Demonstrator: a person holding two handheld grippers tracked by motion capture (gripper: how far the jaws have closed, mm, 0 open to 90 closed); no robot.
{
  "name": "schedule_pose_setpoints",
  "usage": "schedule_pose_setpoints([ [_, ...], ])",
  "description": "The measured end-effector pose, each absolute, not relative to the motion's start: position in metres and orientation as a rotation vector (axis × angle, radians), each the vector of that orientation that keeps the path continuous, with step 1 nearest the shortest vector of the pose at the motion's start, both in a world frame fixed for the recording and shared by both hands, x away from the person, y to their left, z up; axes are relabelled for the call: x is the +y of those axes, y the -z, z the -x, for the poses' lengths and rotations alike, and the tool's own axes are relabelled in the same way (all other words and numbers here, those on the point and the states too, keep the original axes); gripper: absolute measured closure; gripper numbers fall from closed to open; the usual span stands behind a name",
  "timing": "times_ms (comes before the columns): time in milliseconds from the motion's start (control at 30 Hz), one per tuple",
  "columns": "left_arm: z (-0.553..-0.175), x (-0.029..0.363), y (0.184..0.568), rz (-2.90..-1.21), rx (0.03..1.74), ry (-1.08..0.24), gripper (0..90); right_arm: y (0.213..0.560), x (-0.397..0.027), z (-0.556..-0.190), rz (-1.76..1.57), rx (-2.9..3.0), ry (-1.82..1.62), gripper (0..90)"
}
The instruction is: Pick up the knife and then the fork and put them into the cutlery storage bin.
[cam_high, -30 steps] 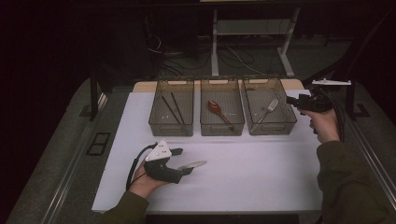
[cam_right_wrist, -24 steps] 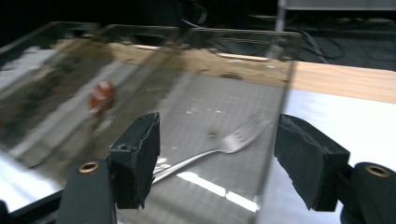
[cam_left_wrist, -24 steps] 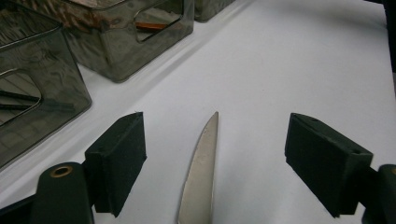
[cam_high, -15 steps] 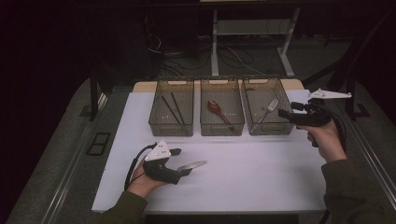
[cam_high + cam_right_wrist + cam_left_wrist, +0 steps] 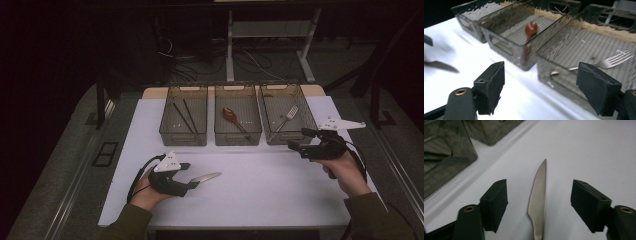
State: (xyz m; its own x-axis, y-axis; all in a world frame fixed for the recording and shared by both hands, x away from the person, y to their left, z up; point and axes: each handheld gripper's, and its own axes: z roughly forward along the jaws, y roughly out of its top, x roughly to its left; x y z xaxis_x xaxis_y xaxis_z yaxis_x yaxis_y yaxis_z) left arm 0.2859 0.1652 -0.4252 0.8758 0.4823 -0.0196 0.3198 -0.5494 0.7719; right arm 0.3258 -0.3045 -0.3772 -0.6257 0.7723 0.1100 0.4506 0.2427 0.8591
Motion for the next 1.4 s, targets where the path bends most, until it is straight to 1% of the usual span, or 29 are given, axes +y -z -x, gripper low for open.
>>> schedule_pose_setpoints([
  [67, -0.286, 0.168, 0.426, -2.221, 0.58, -0.232, 34.7, 0.382, -0.301, -0.319, -1.125, 2.199, -1.345, 22.2],
  [167, -0.286, 0.174, 0.429, -2.267, 0.584, -0.223, 42.9, 0.39, -0.296, -0.308, -1.092, 2.227, -1.355, 21.7],
  [233, -0.286, 0.179, 0.431, -2.276, 0.585, -0.211, 48.7, 0.396, -0.291, -0.301, -1.078, 2.245, -1.356, 21.1],
  [333, -0.283, 0.185, 0.432, -2.286, 0.593, -0.189, 55.0, 0.405, -0.286, -0.291, -1.049, 2.28, -1.347, 20.5],
  [533, -0.279, 0.193, 0.435, -2.312, 0.607, -0.165, 63.1, 0.42, -0.281, -0.279, -1.023, 2.338, -1.327, 19.7],
  [733, -0.276, 0.195, 0.44, -2.364, 0.615, -0.14, 71.6, 0.426, -0.281, -0.273, -1.031, 2.348, -1.329, 19.7],
  [933, -0.274, 0.197, 0.44, -2.356, 0.632, -0.13, 73.3, 0.427, -0.281, -0.273, -1.029, 2.343, -1.328, 19.5],
  [1033, -0.274, 0.196, 0.44, -2.368, 0.635, -0.141, 76.8, 0.427, -0.28, -0.274, -1.028, 2.346, -1.33, 19.5],
  [1400, -0.271, 0.196, 0.441, -2.36, 0.632, -0.168, 77.2, 0.429, -0.281, -0.275, -1.025, 2.347, -1.321, 19.5],
])
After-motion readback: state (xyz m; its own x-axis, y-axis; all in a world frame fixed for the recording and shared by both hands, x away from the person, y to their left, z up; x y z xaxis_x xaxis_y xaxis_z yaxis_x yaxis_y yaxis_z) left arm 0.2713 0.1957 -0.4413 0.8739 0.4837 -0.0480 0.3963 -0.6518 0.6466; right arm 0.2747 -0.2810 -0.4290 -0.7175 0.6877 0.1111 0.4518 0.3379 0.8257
